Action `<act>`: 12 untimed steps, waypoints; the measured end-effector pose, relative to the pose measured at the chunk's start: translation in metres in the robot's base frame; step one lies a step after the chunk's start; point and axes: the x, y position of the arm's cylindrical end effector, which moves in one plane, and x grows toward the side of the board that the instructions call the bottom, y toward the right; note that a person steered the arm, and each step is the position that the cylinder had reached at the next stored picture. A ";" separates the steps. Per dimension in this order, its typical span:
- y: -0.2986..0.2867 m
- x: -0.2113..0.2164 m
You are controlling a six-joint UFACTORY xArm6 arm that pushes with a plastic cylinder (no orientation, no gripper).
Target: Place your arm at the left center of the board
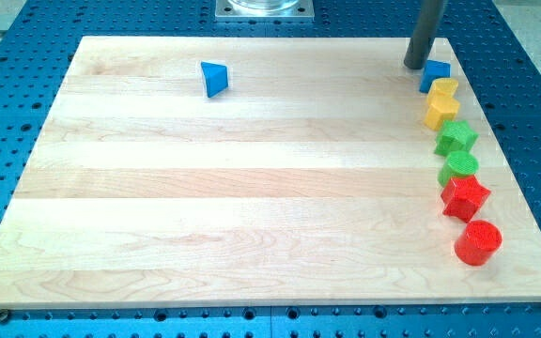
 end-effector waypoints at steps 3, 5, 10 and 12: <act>0.000 0.009; -0.114 0.031; -0.347 0.127; -0.399 0.128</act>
